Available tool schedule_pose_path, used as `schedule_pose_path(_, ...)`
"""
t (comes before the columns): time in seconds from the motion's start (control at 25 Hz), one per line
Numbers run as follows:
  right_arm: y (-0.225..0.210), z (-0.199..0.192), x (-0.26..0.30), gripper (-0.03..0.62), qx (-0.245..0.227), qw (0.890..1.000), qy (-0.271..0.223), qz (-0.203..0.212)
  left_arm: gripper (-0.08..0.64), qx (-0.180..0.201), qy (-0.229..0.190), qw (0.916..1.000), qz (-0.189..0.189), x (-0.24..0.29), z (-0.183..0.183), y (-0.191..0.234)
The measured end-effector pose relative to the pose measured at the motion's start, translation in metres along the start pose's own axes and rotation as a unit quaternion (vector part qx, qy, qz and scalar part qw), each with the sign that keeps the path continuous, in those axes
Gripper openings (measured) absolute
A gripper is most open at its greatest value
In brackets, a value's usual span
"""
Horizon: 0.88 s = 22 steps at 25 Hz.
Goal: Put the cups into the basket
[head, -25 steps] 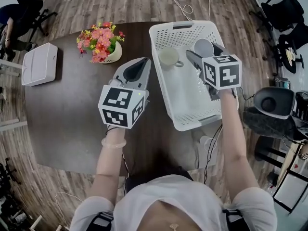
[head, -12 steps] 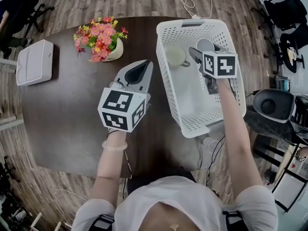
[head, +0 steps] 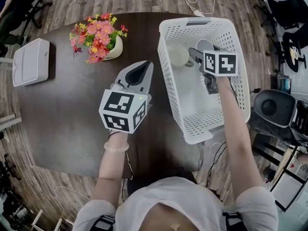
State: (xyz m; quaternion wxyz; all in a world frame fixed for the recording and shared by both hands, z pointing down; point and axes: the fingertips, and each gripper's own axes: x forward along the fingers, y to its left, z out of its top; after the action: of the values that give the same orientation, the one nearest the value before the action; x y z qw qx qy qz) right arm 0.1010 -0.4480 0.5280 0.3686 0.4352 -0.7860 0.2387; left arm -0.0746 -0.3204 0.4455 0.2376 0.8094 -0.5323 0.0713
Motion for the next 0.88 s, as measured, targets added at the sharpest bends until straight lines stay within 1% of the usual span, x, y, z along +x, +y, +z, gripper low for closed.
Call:
schedule_pose_path(0.32,0.0,-0.01,0.013,0.399,-0.001,1.0,0.009,0.001,0.011,-0.006,0.01,0.9999,-0.002,0.009,-0.012,0.0)
schedule_pose_path(0.56,0.0,-0.014,0.015,0.399,0.008,1.0,0.012,0.001,0.011,-0.004,0.012,0.9999,-0.007,0.01,-0.012,-0.005)
schedule_pose_path(0.88,-0.001,-0.012,0.014,0.399,0.007,1.0,0.011,-0.003,0.011,-0.003,0.011,0.9999,-0.001,0.004,-0.009,-0.002)
